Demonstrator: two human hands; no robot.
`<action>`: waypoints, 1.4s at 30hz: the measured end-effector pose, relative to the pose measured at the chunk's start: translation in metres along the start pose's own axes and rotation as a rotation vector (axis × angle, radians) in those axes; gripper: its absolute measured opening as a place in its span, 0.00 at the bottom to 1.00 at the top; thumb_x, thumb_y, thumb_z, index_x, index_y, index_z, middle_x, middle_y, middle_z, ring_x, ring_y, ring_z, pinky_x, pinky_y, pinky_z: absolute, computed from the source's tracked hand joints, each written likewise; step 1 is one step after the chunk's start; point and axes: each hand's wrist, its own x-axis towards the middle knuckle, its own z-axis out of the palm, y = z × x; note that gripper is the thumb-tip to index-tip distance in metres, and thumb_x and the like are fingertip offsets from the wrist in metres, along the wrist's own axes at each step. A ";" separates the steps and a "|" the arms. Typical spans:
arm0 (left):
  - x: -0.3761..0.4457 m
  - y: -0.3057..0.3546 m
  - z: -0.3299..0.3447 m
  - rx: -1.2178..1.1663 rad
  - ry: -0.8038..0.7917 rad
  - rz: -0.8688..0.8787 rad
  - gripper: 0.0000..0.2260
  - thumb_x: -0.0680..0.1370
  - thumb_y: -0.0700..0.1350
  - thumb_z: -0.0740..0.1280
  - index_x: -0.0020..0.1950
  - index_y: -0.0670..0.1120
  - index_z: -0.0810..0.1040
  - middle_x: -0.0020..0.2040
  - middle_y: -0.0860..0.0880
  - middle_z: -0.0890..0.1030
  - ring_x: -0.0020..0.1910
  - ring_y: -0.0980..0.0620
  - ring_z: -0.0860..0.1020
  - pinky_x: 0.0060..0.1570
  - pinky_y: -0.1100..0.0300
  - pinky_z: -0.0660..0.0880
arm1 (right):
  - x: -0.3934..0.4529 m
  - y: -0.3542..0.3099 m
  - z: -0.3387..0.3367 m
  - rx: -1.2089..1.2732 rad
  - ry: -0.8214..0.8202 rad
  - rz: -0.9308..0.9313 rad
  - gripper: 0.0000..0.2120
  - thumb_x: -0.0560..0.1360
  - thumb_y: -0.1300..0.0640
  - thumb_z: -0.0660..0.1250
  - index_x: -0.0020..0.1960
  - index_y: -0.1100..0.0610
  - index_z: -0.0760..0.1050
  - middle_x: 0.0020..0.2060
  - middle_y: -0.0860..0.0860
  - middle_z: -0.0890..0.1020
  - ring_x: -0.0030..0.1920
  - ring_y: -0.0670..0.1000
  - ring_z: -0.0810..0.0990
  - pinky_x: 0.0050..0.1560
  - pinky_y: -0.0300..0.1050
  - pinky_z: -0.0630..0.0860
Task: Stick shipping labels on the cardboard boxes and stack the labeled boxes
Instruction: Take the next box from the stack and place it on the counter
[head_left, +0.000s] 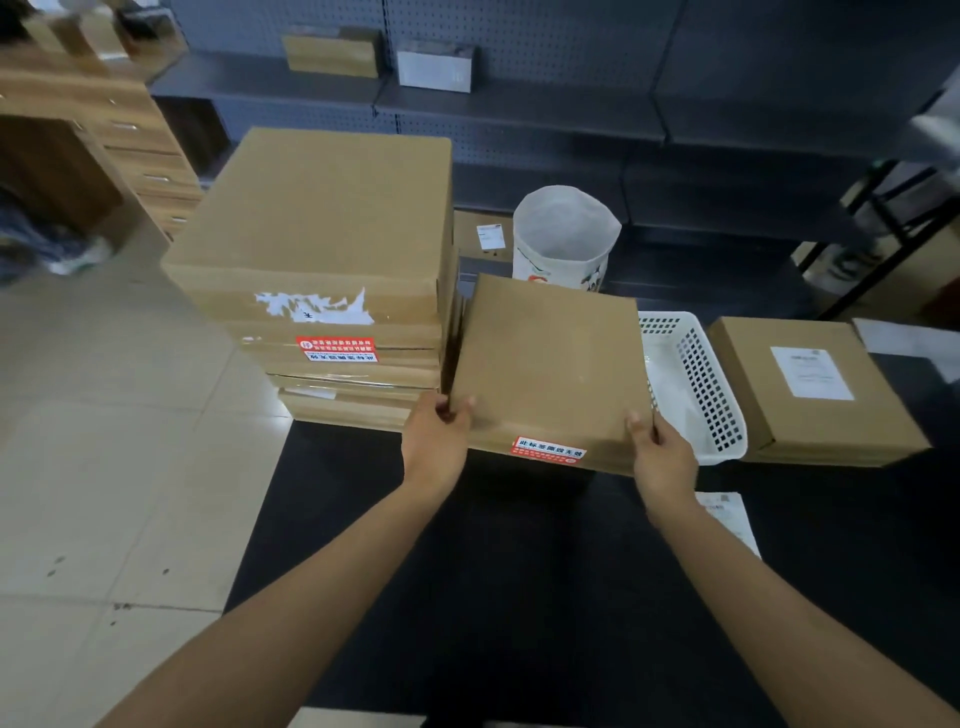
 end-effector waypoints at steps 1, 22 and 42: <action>-0.009 -0.002 -0.003 0.004 -0.004 0.016 0.12 0.78 0.53 0.65 0.57 0.48 0.73 0.49 0.51 0.78 0.45 0.58 0.76 0.39 0.68 0.68 | -0.008 0.004 -0.006 0.017 0.000 0.001 0.17 0.80 0.47 0.60 0.63 0.55 0.76 0.55 0.49 0.79 0.58 0.50 0.75 0.64 0.48 0.69; -0.182 -0.151 -0.034 0.040 0.036 -0.108 0.06 0.78 0.49 0.67 0.48 0.48 0.73 0.47 0.52 0.78 0.47 0.58 0.77 0.39 0.69 0.69 | -0.179 0.130 -0.033 0.041 -0.057 0.006 0.23 0.79 0.49 0.63 0.72 0.55 0.69 0.63 0.51 0.78 0.62 0.48 0.75 0.64 0.43 0.69; -0.171 -0.149 -0.040 0.237 0.022 -0.029 0.21 0.77 0.49 0.68 0.65 0.42 0.68 0.59 0.48 0.70 0.56 0.50 0.71 0.54 0.59 0.69 | -0.166 0.136 -0.052 -0.092 -0.146 0.126 0.25 0.79 0.50 0.62 0.73 0.59 0.65 0.68 0.55 0.73 0.67 0.53 0.72 0.62 0.42 0.67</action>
